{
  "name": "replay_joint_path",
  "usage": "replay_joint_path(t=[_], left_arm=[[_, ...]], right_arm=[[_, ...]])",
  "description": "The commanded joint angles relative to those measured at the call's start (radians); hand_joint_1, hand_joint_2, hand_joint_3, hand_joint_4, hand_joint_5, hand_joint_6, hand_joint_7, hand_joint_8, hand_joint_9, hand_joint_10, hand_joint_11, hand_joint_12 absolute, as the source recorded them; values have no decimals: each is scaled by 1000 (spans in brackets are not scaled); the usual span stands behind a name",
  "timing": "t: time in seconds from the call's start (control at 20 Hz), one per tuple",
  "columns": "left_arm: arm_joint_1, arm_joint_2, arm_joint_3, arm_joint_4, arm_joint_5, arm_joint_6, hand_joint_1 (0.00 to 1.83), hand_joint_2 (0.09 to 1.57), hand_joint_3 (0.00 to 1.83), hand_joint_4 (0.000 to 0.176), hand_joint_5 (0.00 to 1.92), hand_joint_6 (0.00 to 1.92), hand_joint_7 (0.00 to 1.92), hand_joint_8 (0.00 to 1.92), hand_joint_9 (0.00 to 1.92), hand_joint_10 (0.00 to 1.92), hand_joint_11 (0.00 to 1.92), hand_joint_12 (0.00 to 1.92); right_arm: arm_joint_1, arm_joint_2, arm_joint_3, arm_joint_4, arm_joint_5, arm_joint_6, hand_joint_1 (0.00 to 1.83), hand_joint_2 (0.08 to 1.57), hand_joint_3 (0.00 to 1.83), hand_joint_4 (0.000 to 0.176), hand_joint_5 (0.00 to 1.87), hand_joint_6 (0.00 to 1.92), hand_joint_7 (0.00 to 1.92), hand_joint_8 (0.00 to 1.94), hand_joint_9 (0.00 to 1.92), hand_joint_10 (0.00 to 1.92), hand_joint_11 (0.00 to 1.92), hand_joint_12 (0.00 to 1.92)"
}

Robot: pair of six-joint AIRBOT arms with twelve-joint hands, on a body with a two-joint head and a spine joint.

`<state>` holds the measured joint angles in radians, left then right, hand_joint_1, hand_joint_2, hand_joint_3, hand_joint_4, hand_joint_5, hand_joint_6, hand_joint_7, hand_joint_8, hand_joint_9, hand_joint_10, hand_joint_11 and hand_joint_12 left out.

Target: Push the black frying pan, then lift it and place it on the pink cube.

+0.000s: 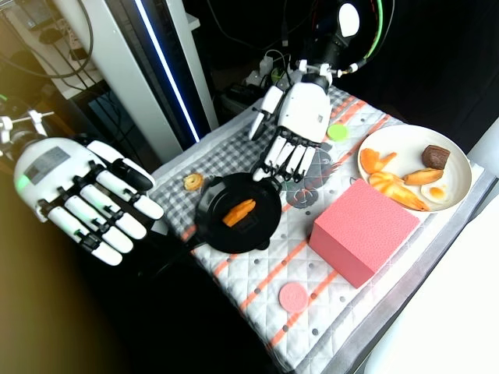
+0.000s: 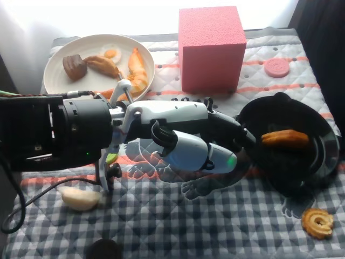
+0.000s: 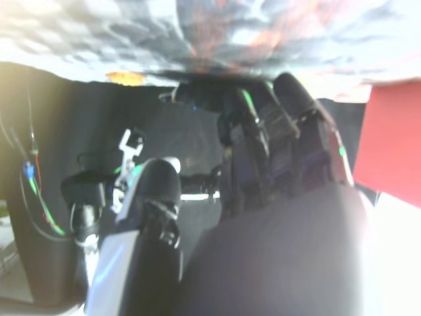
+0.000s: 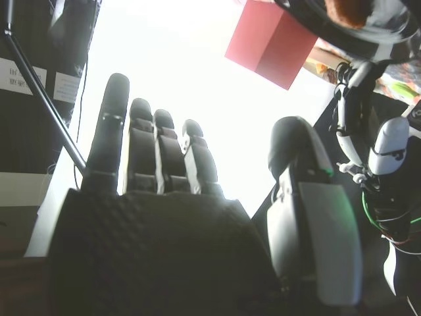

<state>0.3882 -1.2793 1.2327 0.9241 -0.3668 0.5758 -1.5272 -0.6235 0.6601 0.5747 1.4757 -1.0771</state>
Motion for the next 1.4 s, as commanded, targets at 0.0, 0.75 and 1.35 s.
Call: replay_joint_path(t=[0.0,0.75,1.35], left_arm=[[-13,-2,-2,-31,-95,-4,379,1356,0,15,413,177,376,14,163,531,0,1317],[16,124,-62,-73,-139,-8,427,1384,1,0,469,290,516,4,233,526,0,1179],[82,315,-164,-427,-376,223,526,1375,3,0,558,440,688,18,500,441,0,1545]], right_arm=[[3,2,7,2,127,1,336,1273,0,54,0,0,0,0,36,0,0,716],[-11,1,4,9,123,16,394,1272,0,42,0,0,0,0,37,6,0,756],[-49,-2,52,43,-128,1,778,1147,0,0,0,0,0,0,0,0,0,488]])
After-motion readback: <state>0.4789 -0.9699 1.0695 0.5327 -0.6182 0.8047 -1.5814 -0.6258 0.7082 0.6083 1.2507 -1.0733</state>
